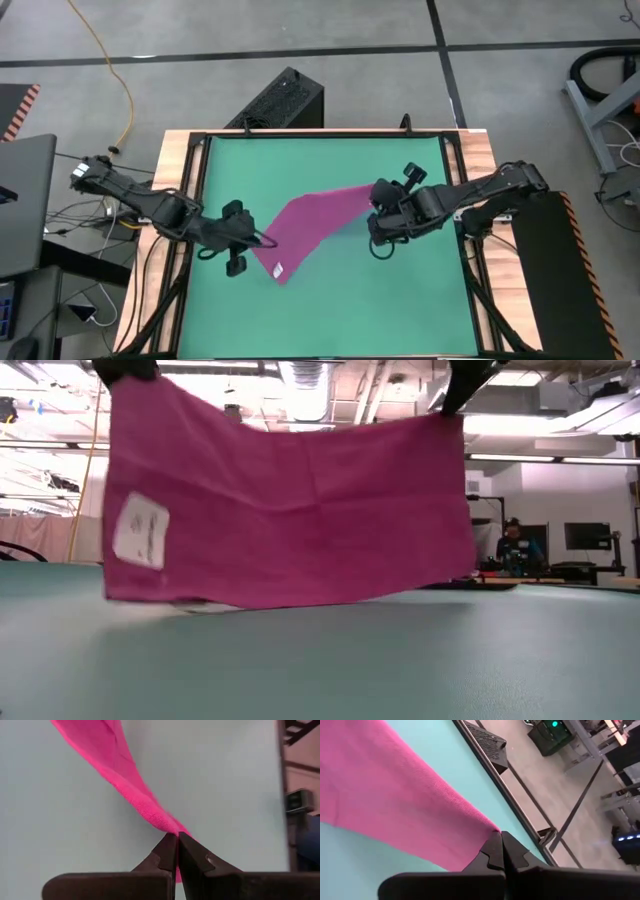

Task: Roll towel
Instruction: Roll the pink towel

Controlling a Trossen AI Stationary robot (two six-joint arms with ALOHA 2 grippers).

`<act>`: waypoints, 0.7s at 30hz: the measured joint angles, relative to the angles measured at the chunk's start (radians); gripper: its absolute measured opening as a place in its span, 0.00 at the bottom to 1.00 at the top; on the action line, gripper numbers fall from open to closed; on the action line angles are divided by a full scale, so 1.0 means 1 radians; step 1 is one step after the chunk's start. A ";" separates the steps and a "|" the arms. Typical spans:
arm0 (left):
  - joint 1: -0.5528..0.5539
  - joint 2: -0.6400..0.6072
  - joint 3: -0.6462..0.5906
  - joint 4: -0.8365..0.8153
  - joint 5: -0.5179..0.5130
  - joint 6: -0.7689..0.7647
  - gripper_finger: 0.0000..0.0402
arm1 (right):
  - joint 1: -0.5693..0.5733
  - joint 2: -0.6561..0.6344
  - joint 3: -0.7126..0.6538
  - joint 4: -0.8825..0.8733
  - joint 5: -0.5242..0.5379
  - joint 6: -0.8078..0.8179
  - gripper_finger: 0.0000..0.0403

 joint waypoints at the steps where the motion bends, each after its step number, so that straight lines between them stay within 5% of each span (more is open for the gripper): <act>1: -0.016 0.000 0.008 -0.001 -0.007 -0.010 0.00 | 0.013 0.000 0.005 -0.022 -0.003 0.029 0.00; 10: -0.023 0.024 0.001 -0.060 -0.040 -0.058 0.00 | -0.027 0.005 0.010 -0.107 -0.181 0.189 0.00; 21: 0.211 0.024 -0.174 -0.041 -0.044 0.037 0.00 | -0.250 0.005 -0.186 0.168 -0.270 -0.066 0.00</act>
